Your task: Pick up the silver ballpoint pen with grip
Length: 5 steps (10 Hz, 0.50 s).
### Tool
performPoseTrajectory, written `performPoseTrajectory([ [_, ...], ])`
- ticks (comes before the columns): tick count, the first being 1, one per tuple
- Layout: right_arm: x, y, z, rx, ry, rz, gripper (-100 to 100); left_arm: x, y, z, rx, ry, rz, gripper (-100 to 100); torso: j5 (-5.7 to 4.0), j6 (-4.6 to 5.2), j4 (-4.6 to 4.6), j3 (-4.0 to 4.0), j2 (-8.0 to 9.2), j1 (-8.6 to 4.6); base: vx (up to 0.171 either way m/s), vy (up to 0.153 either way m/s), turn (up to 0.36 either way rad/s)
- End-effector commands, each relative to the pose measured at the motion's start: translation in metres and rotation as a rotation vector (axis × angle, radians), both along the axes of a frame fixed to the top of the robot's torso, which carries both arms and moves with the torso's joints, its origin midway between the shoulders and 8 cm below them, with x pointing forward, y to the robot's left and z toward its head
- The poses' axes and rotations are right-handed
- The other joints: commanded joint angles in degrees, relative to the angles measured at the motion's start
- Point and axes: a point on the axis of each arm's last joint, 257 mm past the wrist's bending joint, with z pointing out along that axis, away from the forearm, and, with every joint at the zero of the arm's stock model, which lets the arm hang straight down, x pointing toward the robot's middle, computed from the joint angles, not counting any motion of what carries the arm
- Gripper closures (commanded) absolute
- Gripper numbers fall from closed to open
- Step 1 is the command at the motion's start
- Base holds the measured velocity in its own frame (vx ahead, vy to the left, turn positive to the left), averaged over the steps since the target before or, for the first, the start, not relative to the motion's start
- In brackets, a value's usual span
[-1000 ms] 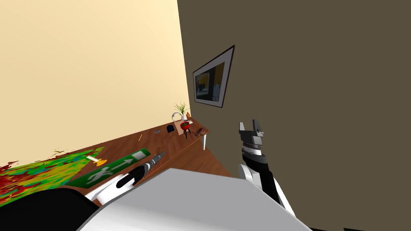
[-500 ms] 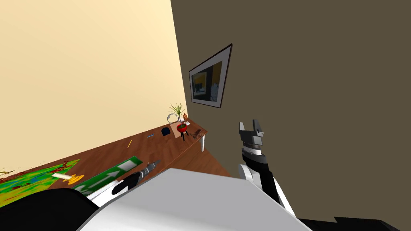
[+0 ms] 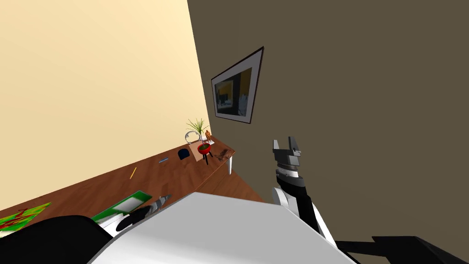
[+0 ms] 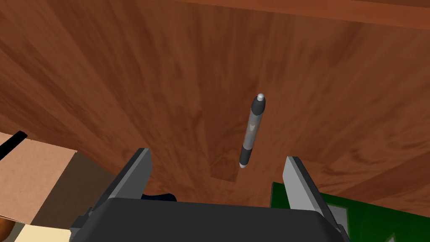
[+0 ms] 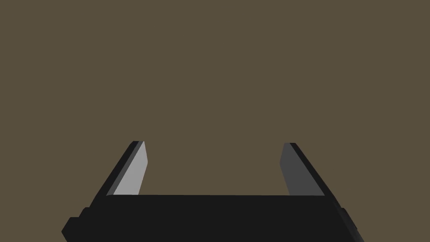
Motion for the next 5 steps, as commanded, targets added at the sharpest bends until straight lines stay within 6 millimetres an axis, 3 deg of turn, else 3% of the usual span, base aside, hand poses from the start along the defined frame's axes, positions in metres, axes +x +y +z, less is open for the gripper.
performPoseTrajectory([
  [1, 0.0, 0.0, 0.0, 0.0, 0.0, 0.0, 0, -0.023, 0.01, -0.007, 0.021, 0.06, 0.025, -100, 0.0, 0.0, 0.0, 0.0, 0.0, 0.0, 0.047, 0.048, -0.152],
  [2, 0.0, 0.0, 0.0, 0.0, 0.0, 0.0, 0, -0.036, 0.015, -0.01, 0.033, 0.093, 0.038, -100, 0.02, -0.01, 0.0, 0.0, 0.0, 0.04, 0.043, 0.057, -0.115],
  [3, 0.0, 0.0, 0.0, 0.0, 0.0, 0.0, 0, -0.025, 0.013, -0.007, 0.025, 0.071, 0.028, -100, 0.02, -0.02, 0.0, 0.01, 0.01, 0.07, 0.019, 0.029, -0.022],
  [4, 0.0, 0.0, 0.0, 0.0, 0.0, 0.0, 0, -0.027, 0.014, -0.007, 0.027, 0.076, 0.032, 0, 0.01, -0.04, 0.02, 0.04, 0.08, -0.03, 0.004, 0.006, 0.002],
  [5, 0.0, 0.0, 0.0, 0.0, 0.0, 0.0, 0, -0.027, 0.015, -0.013, 0.027, 0.074, 0.049, -100, -0.01, -0.04, 0.03, 0.08, 0.14, -0.11, -0.023, 0.015, -0.125],
])
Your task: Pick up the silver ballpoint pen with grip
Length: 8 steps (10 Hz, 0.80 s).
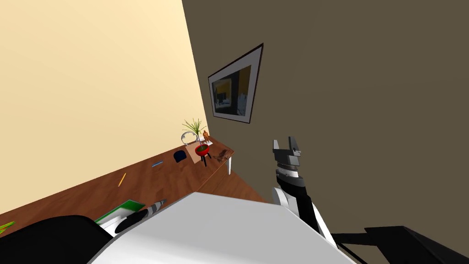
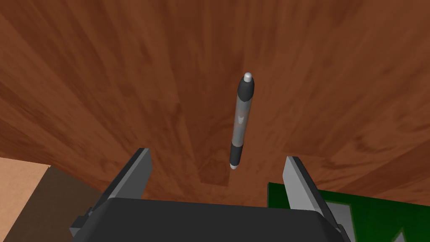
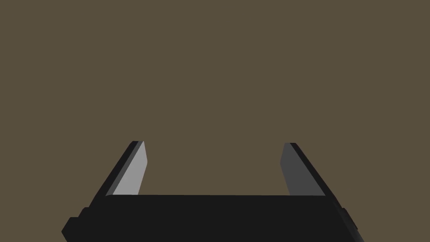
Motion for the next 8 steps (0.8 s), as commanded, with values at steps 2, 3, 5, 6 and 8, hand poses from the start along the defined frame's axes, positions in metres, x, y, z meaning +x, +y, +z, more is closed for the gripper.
performPoseTrajectory([
  [2, 0.0, 0.0, 0.0, 0.0, 0.0, 0.0, 0, -0.001, 0.001, -0.012, 0.0, -0.001, 0.031, -100, 0.01, -0.01, 0.02, 0.06, 0.1, 0.04, -0.052, 0.033, -0.129],
  [3, 0.0, 0.0, 0.0, 0.0, 0.0, 0.0, 0, -0.001, 0.002, -0.014, 0.0, -0.001, 0.036, -100, 0.02, -0.03, 0.03, 0.08, 0.14, 0.07, -0.044, 0.034, -0.055],
  [5, 0.0, 0.0, 0.0, 0.0, 0.0, 0.0, 0, -0.001, 0.002, -0.016, 0.0, -0.001, 0.041, -100, 0.01, -0.03, 0.03, 0.07, 0.11, 0.04, -0.029, 0.015, -0.052],
  [6, 0.0, 0.0, 0.0, 0.0, 0.0, 0.0, 0, -0.001, 0.002, -0.016, 0.0, -0.001, 0.042, 100, -0.01, -0.05, 0.01, 0.04, 0.05, -0.01, 0.0, 0.0, 0.0],
  [8, 0.0, 0.0, 0.0, 0.0, 0.0, 0.0, 0, -0.002, 0.003, -0.016, 0.001, 0.002, 0.043, 100, 0.01, 0.02, 0.02, -0.01, -0.05, -0.07, -0.002, 0.002, 0.007],
])
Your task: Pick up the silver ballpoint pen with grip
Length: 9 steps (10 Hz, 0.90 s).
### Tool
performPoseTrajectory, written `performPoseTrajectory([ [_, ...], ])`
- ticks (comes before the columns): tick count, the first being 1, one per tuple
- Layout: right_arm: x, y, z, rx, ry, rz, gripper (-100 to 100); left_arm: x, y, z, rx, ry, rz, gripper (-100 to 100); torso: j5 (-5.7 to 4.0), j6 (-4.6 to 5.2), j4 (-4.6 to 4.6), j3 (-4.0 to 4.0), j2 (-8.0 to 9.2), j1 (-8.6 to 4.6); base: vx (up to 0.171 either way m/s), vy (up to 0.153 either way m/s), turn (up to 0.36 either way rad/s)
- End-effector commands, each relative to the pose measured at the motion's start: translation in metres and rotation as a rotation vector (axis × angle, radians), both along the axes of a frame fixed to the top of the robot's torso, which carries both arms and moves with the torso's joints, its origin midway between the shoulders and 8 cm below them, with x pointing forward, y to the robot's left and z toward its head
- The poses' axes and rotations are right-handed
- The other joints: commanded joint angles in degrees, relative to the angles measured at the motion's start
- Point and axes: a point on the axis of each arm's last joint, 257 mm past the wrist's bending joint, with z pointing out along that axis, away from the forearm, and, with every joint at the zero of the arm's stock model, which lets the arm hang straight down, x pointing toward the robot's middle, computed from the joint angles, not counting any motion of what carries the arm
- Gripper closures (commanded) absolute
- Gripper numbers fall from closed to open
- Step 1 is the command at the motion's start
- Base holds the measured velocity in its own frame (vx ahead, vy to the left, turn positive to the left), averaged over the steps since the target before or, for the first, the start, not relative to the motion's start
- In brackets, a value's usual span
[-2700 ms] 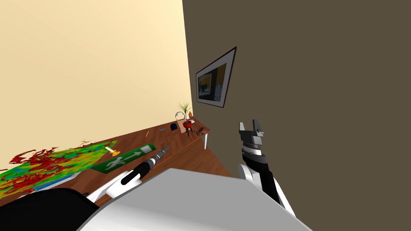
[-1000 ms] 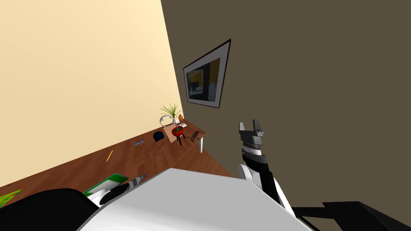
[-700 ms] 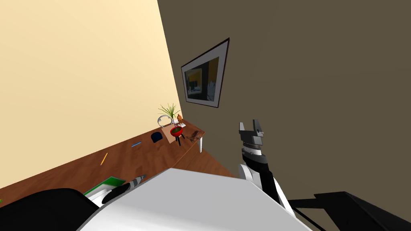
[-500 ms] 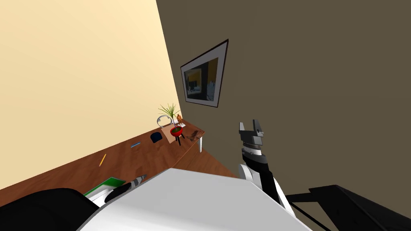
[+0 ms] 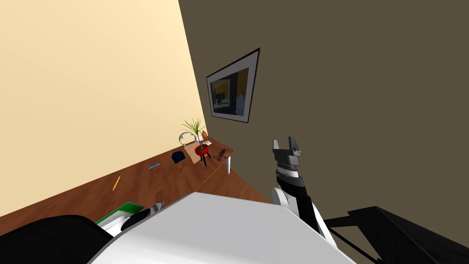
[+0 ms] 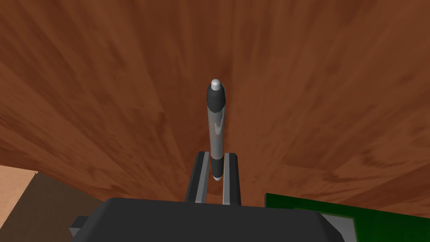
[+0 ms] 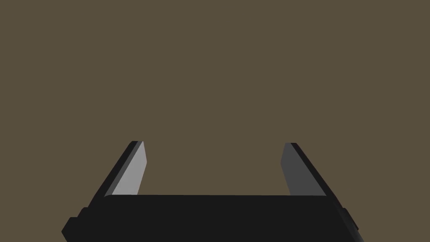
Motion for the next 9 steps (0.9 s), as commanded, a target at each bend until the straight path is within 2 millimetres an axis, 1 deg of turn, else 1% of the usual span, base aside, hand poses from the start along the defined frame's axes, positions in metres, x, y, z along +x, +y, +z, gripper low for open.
performPoseTrajectory([
  [1, 0.0, 0.0, 0.0, 0.0, 0.0, 0.0, 0, 0.0, 0.0, 0.0, 0.0, 0.0, 0.0, 100, 0.0, 0.0, 0.0, 0.0, 0.0, 0.0, 0.0, 0.0, 0.0],
  [2, 0.0, 0.0, 0.0, 0.0, 0.0, 0.0, 0, 0.0, 0.0, 0.0, 0.0, 0.0, 0.0, 100, 0.0, 0.01, 0.0, 0.0, 0.0, 0.0, 0.0, 0.0, 0.0],
  [3, 0.0, 0.0, 0.0, 0.0, 0.0, 0.0, 0, 0.0, 0.0, 0.0, 0.0, 0.0, 0.0, 0, 0.0, 0.01, 0.01, 0.0, 0.0, 0.0, 0.0, 0.0, 0.0],
  [4, 0.0, 0.0, 0.0, 0.0, 0.0, 0.0, 0, 0.0, -0.001, 0.007, 0.0, -0.001, -0.018, 100, 0.0, 0.01, 0.01, 0.01, 0.0, 0.01, 0.034, -0.025, 0.144],
  [7, 0.0, 0.0, 0.0, 0.0, 0.0, 0.0, 0, 0.001, -0.004, 0.019, -0.001, 0.001, -0.052, 100, -0.04, -0.01, -0.03, -0.11, -0.2, -0.17, 0.06, -0.034, 0.121],
  [8, 0.0, 0.0, 0.0, 0.0, 0.0, 0.0, 0, 0.001, -0.003, 0.017, 0.0, 0.001, -0.045, 100, -0.03, -0.01, -0.03, -0.1, -0.18, -0.14, 0.021, -0.013, 0.022],
  [9, 0.0, 0.0, 0.0, 0.0, 0.0, 0.0, 0, 0.001, -0.003, 0.017, 0.0, 0.001, -0.046, 0, 0.0, 0.02, -0.01, -0.06, -0.11, -0.06, 0.0, 0.0, 0.0],
])
